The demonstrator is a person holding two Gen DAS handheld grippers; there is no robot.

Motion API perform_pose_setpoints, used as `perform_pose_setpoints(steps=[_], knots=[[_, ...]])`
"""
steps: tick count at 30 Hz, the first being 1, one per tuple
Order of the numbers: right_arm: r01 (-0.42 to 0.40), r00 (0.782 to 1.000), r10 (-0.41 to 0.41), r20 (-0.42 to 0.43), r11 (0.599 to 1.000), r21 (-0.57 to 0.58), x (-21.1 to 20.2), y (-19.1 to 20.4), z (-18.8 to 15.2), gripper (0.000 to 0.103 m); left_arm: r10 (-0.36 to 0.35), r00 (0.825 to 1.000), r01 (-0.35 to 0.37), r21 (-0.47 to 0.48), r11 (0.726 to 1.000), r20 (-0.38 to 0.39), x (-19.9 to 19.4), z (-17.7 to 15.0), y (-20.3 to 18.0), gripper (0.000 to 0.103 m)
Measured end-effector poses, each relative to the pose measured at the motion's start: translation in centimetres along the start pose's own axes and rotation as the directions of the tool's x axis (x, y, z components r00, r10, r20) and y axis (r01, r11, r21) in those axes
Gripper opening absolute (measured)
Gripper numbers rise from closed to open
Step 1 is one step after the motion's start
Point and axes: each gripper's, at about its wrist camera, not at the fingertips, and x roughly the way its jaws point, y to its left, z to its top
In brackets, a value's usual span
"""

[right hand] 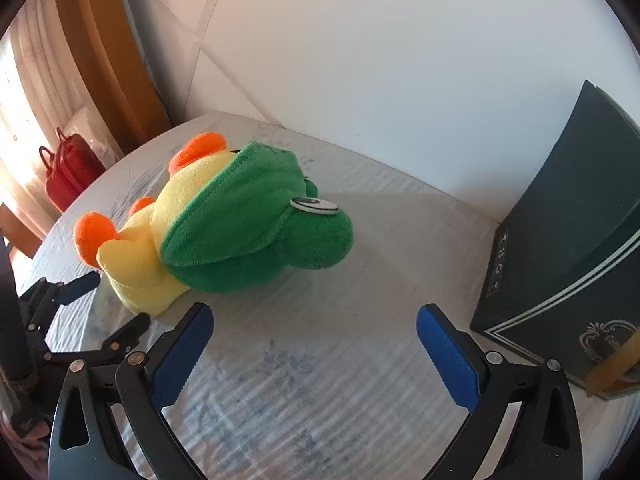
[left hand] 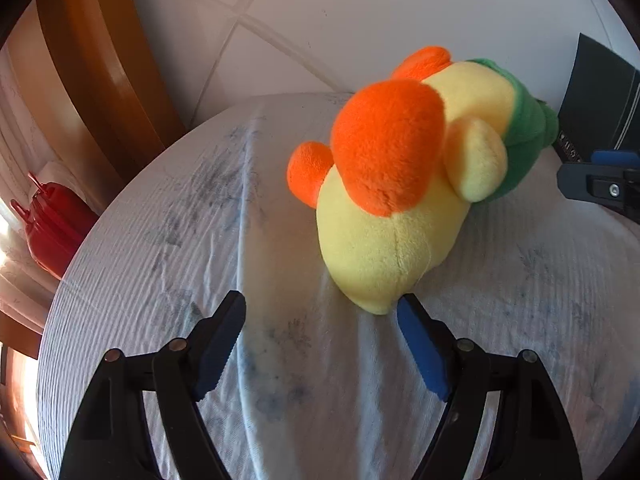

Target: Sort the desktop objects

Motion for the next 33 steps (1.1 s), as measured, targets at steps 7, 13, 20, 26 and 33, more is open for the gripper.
perform_pose_setpoints(steps=[7, 13, 20, 26, 33], knots=[[-0.038, 0.994, 0.035, 0.101, 0.999, 0.034, -3.7, -0.9, 1.3, 0.103, -0.095, 0.992, 0.104, -0.123, 0.987, 0.078, -4.3, 3.1, 1.5, 0.078], [-0.1, 0.995, 0.1, -0.007, 0.994, 0.04, -0.4, -0.4, 2.9, 0.103, -0.191, 0.982, 0.19, -0.073, 0.979, -0.008, -1.3, 3.8, -1.8, 0.078], [-0.146, 0.986, 0.151, -0.077, 0.987, 0.067, 3.4, -1.3, 2.7, 0.103, -0.02, 0.996, 0.02, 0.0, 1.0, -0.088, 1.7, 1.7, -0.5, 0.078], [-0.156, 0.981, 0.158, -0.113, 0.987, 0.031, 2.6, 0.8, 1.0, 0.068, -0.087, 0.995, 0.087, 0.017, 0.996, -0.038, 0.9, 1.5, -0.2, 0.078], [-0.264, 0.949, 0.265, -0.169, 0.964, 0.03, 1.6, 2.9, -2.8, 0.035, -0.124, 0.992, 0.126, 0.058, 0.99, -0.028, -1.7, 1.0, -0.8, 0.078]])
